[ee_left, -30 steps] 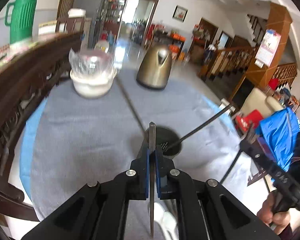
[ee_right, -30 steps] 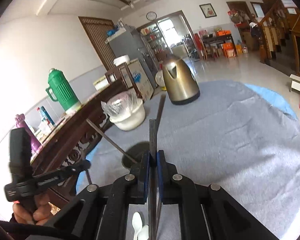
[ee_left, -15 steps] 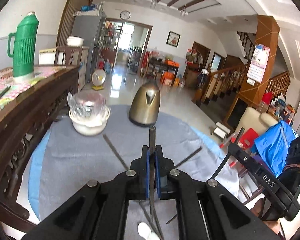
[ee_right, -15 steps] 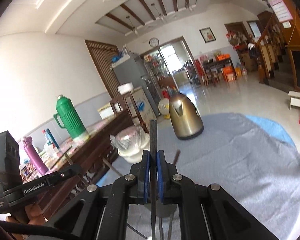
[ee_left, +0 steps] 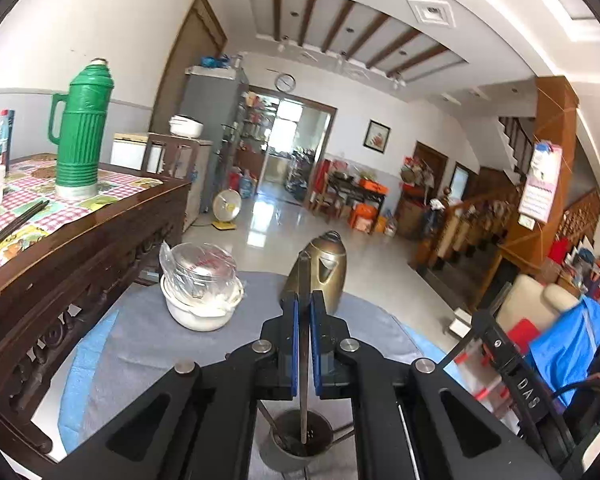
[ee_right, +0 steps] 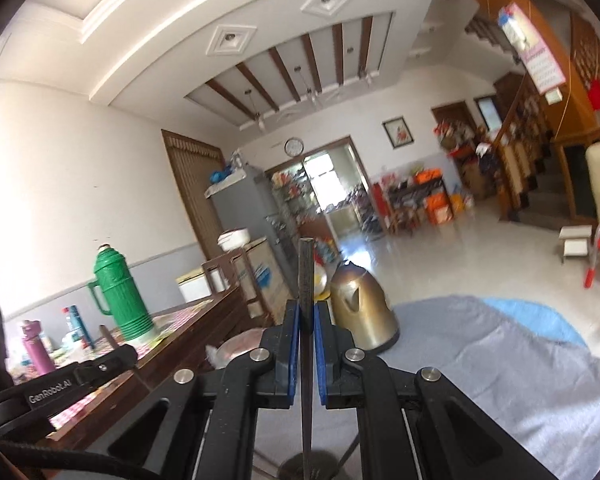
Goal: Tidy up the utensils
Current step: 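Lift both held chopsticks and carry them above the grey cup, then open both grippers to drop the chopsticks into the grey cup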
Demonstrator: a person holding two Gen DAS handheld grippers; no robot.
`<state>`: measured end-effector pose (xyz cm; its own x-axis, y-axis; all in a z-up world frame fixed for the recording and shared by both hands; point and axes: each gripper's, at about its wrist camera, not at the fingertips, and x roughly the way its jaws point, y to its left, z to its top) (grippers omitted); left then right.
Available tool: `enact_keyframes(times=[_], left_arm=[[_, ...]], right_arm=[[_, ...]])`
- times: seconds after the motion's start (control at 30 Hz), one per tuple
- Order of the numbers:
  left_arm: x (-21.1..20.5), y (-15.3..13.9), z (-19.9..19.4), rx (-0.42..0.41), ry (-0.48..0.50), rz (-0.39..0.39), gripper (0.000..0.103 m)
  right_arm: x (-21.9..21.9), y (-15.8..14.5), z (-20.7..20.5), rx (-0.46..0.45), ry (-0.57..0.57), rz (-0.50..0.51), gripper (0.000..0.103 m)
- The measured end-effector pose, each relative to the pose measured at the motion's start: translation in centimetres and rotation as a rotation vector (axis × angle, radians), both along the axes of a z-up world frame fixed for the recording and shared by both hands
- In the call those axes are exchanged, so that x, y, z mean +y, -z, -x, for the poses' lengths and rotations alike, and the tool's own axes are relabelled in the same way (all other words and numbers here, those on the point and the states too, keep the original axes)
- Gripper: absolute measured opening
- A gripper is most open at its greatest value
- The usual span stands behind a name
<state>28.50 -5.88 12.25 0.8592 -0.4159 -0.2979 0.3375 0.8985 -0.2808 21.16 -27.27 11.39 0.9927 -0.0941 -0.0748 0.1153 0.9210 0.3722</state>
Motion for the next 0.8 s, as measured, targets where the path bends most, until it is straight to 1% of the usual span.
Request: enact_keyframes(times=[0.07,0.13,0.23,0.3,0.43,0.67,0.7,0.77,0.8], left_arm=[[-0.1,0.9,-0.5,0.011,-0.011,0.006,0.006],[-0.2,2.0,-1.1,0.040,-0.009,0.003,0.006],[-0.2,3.7,-1.6,0.079,-0.004,-0.007,0.006],[-0.2,4.2,-1.6,0.095,0.005,-0.014,0.006],[-0.6,4.7,-1.3,0.095,0.013,-0.048,0.006],[-0.8,4.6,-0.1,0.080,0.042,-0.091,0.006],[-0.8,4.5,0.2,0.076,0.042,-0.099,0.006],[-0.6,4.6,0.8,0.077,0.045,-0.114,0.012],[-0.5,4.6,1.0,0.078,0.043,-0.116,0.014]], right_arm=[[0.6,0.4,-1.0,0.004,0.018,0.022,0.007],[1.2,1.0,-1.8,0.018,0.027,0.048,0.007],[1.9,2.6,-3.0,0.078,0.009,0.070,0.007],[2.1,3.4,-3.4,0.107,0.001,0.079,0.007],[1.8,4.7,-3.8,0.166,-0.032,0.045,0.008],[1.0,6.2,-3.3,0.244,-0.086,-0.034,0.010],[0.9,6.3,-3.0,0.248,-0.089,-0.043,0.010],[0.5,6.5,-2.6,0.258,-0.092,-0.063,0.013],[0.2,6.6,-2.3,0.261,-0.096,-0.075,0.015]])
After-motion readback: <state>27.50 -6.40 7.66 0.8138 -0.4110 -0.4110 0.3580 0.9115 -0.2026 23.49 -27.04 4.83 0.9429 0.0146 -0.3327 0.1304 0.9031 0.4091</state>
